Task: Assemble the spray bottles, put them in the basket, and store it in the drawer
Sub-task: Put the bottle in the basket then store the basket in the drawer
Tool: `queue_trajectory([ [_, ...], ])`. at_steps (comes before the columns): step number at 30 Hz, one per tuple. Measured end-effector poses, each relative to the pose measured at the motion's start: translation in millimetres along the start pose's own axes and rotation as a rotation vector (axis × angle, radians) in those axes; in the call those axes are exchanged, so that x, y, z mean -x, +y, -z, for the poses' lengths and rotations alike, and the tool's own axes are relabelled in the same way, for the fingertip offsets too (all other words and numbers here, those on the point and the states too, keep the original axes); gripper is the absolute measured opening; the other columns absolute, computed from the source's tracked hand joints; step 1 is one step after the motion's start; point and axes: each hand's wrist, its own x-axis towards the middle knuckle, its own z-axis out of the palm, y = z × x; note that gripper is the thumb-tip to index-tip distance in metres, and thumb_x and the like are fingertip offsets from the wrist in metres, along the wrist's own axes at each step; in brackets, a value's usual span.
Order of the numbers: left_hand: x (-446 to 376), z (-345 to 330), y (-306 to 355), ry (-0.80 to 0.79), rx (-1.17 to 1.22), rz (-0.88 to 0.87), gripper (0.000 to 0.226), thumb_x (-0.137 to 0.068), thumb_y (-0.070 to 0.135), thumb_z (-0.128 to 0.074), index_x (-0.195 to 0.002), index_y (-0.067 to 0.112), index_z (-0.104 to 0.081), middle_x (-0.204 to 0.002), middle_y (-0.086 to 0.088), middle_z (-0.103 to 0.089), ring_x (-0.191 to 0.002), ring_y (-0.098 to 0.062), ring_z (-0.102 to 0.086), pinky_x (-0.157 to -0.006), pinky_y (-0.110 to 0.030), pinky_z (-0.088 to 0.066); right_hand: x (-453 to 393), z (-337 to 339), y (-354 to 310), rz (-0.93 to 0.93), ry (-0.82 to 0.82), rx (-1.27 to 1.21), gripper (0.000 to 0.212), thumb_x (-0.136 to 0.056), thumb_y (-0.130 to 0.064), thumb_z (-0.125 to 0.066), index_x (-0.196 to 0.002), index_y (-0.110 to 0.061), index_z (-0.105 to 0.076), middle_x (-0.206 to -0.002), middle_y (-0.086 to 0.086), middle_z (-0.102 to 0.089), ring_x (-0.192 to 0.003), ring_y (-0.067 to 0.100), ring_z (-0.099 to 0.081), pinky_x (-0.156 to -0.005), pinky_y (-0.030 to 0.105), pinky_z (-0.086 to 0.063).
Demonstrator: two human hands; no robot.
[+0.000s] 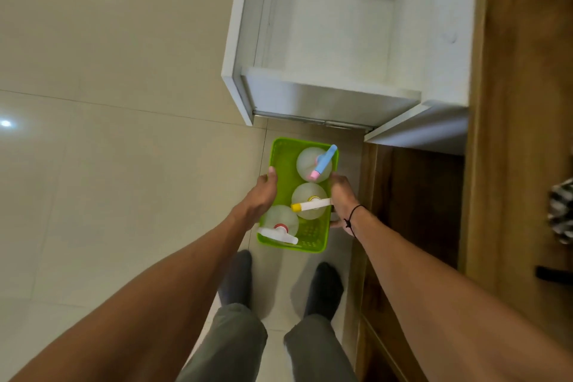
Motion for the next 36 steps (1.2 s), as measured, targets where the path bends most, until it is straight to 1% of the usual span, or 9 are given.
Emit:
queue_trajectory([
  [7, 112.0, 27.6, 42.1, 0.006, -0.037, -0.07, 0.075, -0.106, 0.063, -0.012, -0.162, 0.017, -0.028, -0.165, -0.009, -0.038, -0.147, -0.03, -0.042, -0.12, -0.051, -0.036, 109.3, 29.3, -27.8, 0.046, -0.01, -0.069, 0.047, -0.11, -0.05, -0.033, -0.142, -0.018, -0.045, -0.142, 0.011, -0.054, -0.129, 0.037, -0.056, -0.106, 0.061, -0.05],
  [14, 202.9, 51.7, 71.0, 0.011, -0.064, -0.064, 0.073, -0.106, 0.064, -0.013, -0.163, 0.02, -0.027, -0.166, -0.008, -0.037, -0.149, -0.03, -0.04, -0.12, -0.05, -0.035, 206.0, 41.4, -53.8, 0.113, 0.003, -0.093, 0.045, -0.113, -0.039, -0.031, -0.143, -0.007, -0.044, -0.145, 0.019, -0.052, -0.134, 0.037, -0.051, -0.115, 0.057, -0.041],
  [20, 256.3, 75.7, 108.5, 0.017, -0.075, -0.073, 0.076, -0.105, 0.065, -0.01, -0.164, 0.02, -0.027, -0.166, -0.008, -0.037, -0.149, -0.029, -0.041, -0.121, -0.05, -0.036, 275.2, 54.9, -85.4, 0.031, -0.083, -0.189, 0.042, -0.112, -0.046, -0.029, -0.142, -0.019, -0.041, -0.14, 0.011, -0.05, -0.13, 0.039, -0.056, -0.1, 0.069, -0.051],
  [23, 273.5, 87.2, 134.5, 0.008, -0.07, -0.056, 0.078, -0.102, 0.07, -0.008, -0.165, 0.025, -0.024, -0.168, -0.004, -0.034, -0.151, -0.029, -0.038, -0.119, -0.053, -0.037, 283.9, 65.9, -108.6, 0.121, -0.072, -0.16, 0.042, -0.114, -0.037, -0.029, -0.147, -0.013, -0.039, -0.147, 0.014, -0.048, -0.136, 0.039, -0.051, -0.109, 0.066, -0.046],
  [25, 282.7, 93.2, 153.0, -0.009, -0.049, -0.055, 0.079, -0.1, 0.074, -0.006, -0.164, 0.032, -0.024, -0.165, -0.001, -0.038, -0.148, -0.028, -0.042, -0.112, -0.053, -0.044, 286.8, 75.4, -126.9, 0.179, -0.075, -0.13, 0.042, -0.114, -0.032, -0.03, -0.148, -0.009, -0.039, -0.15, 0.017, -0.048, -0.138, 0.038, -0.049, -0.114, 0.062, -0.043],
  [27, 286.6, 96.5, 171.5, -0.019, -0.023, -0.084, 0.077, -0.099, 0.074, -0.004, -0.162, 0.037, -0.028, -0.162, 0.002, -0.044, -0.144, -0.025, -0.046, -0.103, -0.047, -0.047, 289.2, 85.3, -146.0, 0.212, -0.105, -0.098, 0.042, -0.114, -0.035, -0.029, -0.146, -0.01, -0.04, -0.148, 0.015, -0.05, -0.137, 0.037, -0.051, -0.113, 0.06, -0.045],
  [31, 278.8, 96.1, 208.6, -0.017, 0.012, -0.132, 0.075, -0.101, 0.071, -0.002, -0.162, 0.038, -0.031, -0.164, 0.002, -0.041, -0.149, -0.025, -0.042, -0.108, -0.046, -0.044, 281.5, 106.2, -184.9, 0.314, -0.07, -0.051, 0.044, -0.115, -0.031, -0.028, -0.146, -0.003, -0.042, -0.15, 0.021, -0.048, -0.139, 0.038, -0.049, -0.115, 0.058, -0.042],
  [34, 268.2, 100.6, 234.8, 0.002, 0.027, -0.135, 0.08, -0.097, 0.077, -0.003, -0.161, 0.039, -0.032, -0.163, 0.002, -0.042, -0.147, -0.026, -0.043, -0.102, -0.045, -0.046, 268.9, 116.7, -213.3, 0.349, -0.057, -0.026, 0.047, -0.115, -0.033, -0.026, -0.15, -0.006, -0.04, -0.152, 0.02, -0.047, -0.141, 0.038, -0.048, -0.117, 0.057, -0.041],
  [36, 255.6, 105.5, 253.7, 0.003, 0.047, -0.168, 0.081, -0.096, 0.078, -0.002, -0.161, 0.041, -0.032, -0.163, 0.002, -0.042, -0.146, -0.027, -0.043, -0.095, -0.042, -0.047, 257.7, 123.8, -234.8, 0.394, -0.041, 0.016, 0.049, -0.115, -0.03, -0.024, -0.147, 0.003, -0.042, -0.15, 0.029, -0.048, -0.133, 0.038, -0.053, -0.11, 0.051, -0.046],
])
